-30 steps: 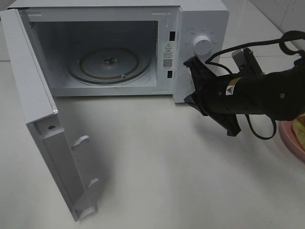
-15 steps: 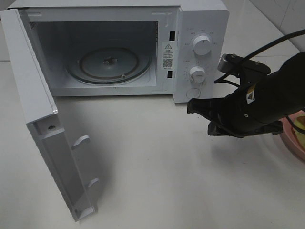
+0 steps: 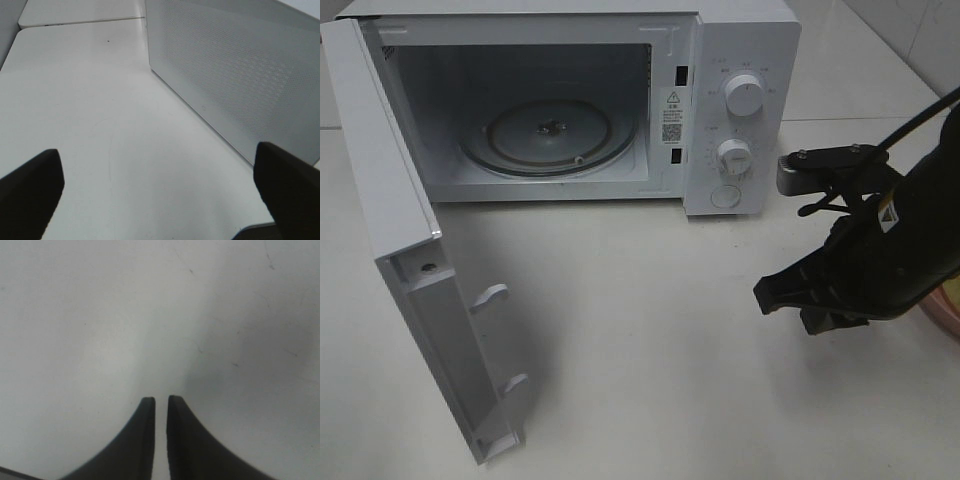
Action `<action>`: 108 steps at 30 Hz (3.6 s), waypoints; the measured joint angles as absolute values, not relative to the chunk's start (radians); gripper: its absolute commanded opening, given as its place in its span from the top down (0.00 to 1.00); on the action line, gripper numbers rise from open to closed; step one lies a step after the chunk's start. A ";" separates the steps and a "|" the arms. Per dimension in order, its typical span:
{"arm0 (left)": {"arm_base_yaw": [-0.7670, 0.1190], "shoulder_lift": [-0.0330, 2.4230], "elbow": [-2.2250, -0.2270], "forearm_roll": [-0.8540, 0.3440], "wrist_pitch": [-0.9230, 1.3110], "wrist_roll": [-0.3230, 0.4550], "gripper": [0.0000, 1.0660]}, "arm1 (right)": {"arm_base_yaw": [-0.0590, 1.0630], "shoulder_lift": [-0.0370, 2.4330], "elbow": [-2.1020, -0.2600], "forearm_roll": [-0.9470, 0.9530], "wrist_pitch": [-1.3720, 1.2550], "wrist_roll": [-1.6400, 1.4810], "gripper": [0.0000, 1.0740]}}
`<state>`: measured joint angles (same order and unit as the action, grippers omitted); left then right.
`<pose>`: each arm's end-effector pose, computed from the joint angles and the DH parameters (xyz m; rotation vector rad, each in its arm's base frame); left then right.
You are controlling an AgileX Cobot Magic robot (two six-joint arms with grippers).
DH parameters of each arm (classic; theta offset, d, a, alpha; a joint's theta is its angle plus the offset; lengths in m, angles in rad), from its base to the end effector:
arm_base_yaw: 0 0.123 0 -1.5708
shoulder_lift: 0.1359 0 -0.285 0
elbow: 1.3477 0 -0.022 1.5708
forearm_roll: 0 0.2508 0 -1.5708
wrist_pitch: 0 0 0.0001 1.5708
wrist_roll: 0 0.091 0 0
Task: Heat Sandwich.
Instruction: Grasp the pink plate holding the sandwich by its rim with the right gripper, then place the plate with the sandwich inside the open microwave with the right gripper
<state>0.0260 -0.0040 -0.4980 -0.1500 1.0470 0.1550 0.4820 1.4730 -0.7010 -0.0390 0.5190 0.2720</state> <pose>-0.0048 -0.0119 0.2786 0.1360 2.0156 -0.0644 0.2238 0.1151 0.1812 -0.3340 2.7668 0.1572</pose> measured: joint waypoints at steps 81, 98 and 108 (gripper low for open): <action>0.026 -0.004 -0.498 -0.150 1.047 0.155 0.08 | 0.063 1.861 -0.910 -0.186 0.597 0.081 0.35; 0.026 -0.004 -0.498 -0.150 1.047 0.155 0.08 | 0.060 1.859 -0.915 -0.290 0.598 0.117 1.00; 0.026 -0.004 -0.498 -0.150 1.047 0.155 0.08 | 0.060 1.859 -0.916 -0.295 0.607 0.133 1.00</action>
